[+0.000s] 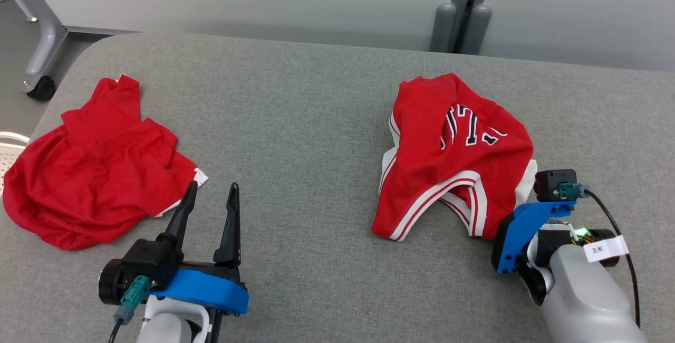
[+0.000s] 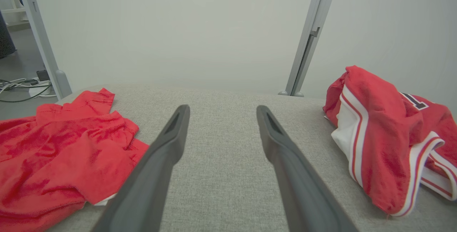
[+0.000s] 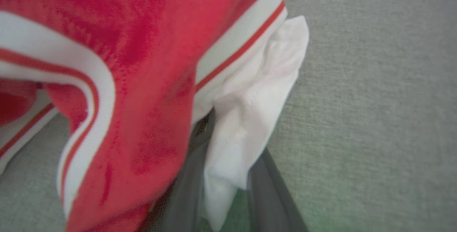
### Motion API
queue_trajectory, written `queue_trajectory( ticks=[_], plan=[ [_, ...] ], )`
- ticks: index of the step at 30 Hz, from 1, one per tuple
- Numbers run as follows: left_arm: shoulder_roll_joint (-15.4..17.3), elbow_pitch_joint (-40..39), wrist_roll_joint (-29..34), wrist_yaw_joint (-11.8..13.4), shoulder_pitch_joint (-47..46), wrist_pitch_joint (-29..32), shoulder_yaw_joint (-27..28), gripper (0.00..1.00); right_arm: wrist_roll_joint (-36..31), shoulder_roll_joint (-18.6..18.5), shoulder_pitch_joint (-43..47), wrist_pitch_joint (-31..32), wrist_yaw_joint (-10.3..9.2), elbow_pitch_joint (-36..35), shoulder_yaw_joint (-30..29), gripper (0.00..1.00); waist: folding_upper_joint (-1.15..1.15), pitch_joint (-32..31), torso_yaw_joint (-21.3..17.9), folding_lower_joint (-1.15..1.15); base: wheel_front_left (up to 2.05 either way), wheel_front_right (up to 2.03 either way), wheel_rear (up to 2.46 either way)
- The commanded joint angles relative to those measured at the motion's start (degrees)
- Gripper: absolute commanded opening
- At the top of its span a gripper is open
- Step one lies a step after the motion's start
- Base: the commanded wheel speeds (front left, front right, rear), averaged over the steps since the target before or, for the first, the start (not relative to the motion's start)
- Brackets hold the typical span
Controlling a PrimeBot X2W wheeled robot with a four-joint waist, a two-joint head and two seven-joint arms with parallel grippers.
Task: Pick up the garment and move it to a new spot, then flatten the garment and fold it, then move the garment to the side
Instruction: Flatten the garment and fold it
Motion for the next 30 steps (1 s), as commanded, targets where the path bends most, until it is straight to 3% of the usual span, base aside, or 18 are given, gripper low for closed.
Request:
queue_trajectory(
  ticks=[1,7,18,23,30],
  plan=[
    [0.0,0.1,0.1,-0.2,0.0,-0.2,0.3,1.0,-1.0,0.4,0.6,-1.2,0.07,0.3,-0.3,0.0,-0.01,-0.4,-0.1,0.0,0.0,0.0,0.0],
    [0.0,-0.1,0.3,-0.3,1.4,-0.2,0.7,1.0,-4.3,0.3,-4.2,-8.1,0.07,-8.4,-0.5,0.0,-0.01,-3.4,-0.6,0.0,0.0,0.0,0.0],
    [-0.1,-1.2,0.3,-0.5,1.3,-0.2,0.6,1.0,5.5,-0.2,-18.0,-2.6,0.06,-24.8,22.1,0.0,-0.01,-4.1,-0.1,0.0,0.0,0.0,0.0],
    [-0.5,-1.3,0.2,-0.6,-0.1,-0.2,0.0,1.0,11.4,-0.8,-25.3,-3.2,0.06,-28.8,28.1,0.0,-0.01,-2.5,1.3,0.0,0.0,0.0,0.0],
    [-0.8,-1.7,0.2,-0.6,-0.9,-0.2,0.1,1.0,18.4,-2.8,-31.5,-8.7,0.06,-34.4,32.6,0.0,-0.01,-2.0,2.3,0.0,0.0,0.0,0.0]
  ],
)
